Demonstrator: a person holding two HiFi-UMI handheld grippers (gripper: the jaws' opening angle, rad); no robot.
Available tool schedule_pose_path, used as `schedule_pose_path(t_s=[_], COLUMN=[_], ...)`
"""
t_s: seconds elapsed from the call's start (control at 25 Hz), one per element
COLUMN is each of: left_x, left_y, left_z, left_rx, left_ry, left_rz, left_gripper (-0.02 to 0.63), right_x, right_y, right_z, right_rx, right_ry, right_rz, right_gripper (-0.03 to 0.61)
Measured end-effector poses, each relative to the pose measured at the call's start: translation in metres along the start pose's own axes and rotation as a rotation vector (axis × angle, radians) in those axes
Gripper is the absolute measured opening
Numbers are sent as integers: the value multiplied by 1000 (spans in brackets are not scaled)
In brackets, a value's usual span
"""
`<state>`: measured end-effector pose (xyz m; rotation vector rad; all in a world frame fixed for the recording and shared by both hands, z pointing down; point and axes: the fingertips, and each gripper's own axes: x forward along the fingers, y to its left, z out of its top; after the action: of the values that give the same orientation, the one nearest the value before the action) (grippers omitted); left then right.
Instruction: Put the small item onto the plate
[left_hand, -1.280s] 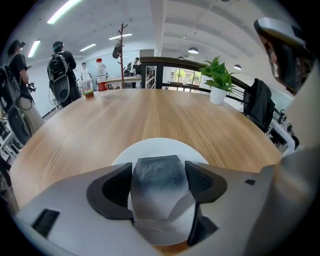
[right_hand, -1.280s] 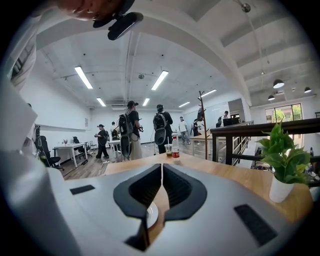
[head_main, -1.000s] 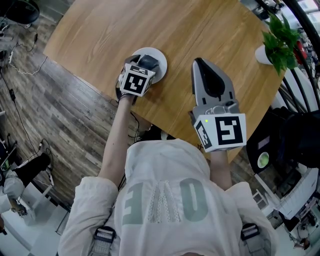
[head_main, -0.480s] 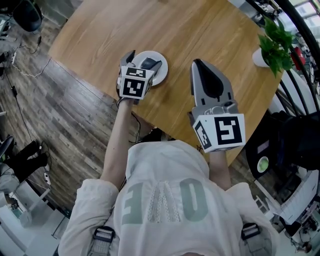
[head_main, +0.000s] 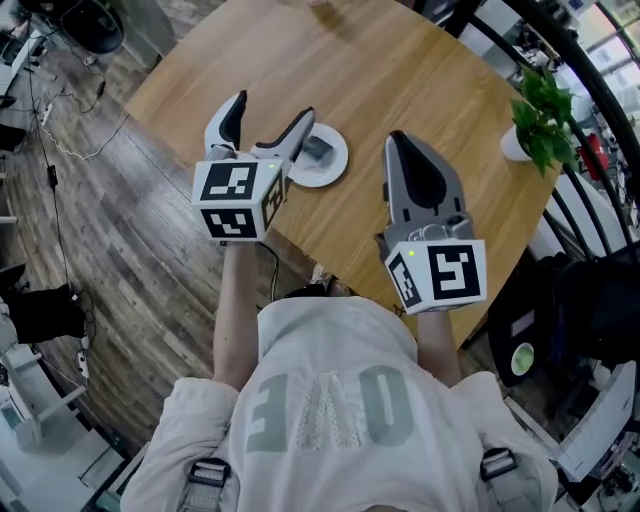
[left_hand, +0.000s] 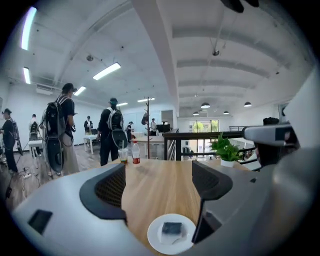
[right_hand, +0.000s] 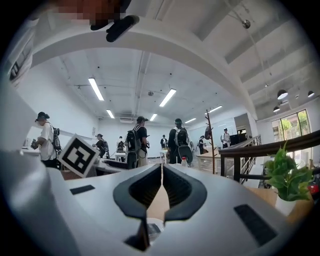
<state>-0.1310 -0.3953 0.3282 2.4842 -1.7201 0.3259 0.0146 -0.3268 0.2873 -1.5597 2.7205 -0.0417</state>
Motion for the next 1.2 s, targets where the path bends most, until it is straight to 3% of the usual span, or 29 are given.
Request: schedule_pose_path(t_s=[0.16,0.24,0.28,0.4,0.52,0.64,0.92,1.2], left_x=[-49,-72,-83,-114,-138,-159,-176,-183], left_y=[2,3,4,4,-1,1,9,7], left_z=[49,66,73,90,93,88,91,96], left_rx=[8,5,5,36,80,55,67,68], left_ry=[-141,-205,-243,-341,-367,-393,-410,-433], left_rz=[23,46,65,134,186,245,324,337], left_gripper=[406,371,334,134,70,11,9,9], right_x=[-4,-6,-8,-13,-16,-18,-21,-24], right_y=[18,25,28,35,42,50,63,65], right_z=[18,25,29,38,41,40,43,47], right_rx=[-21,-15,-9,2,0,-12,-10,-41], right_ry=[-48,-74,-89,-122,-130,-123,-138,-154], right_rz=[27,38,43,57,67,77,101,91], right_gripper=[23,23,23,23,23,23,23,21])
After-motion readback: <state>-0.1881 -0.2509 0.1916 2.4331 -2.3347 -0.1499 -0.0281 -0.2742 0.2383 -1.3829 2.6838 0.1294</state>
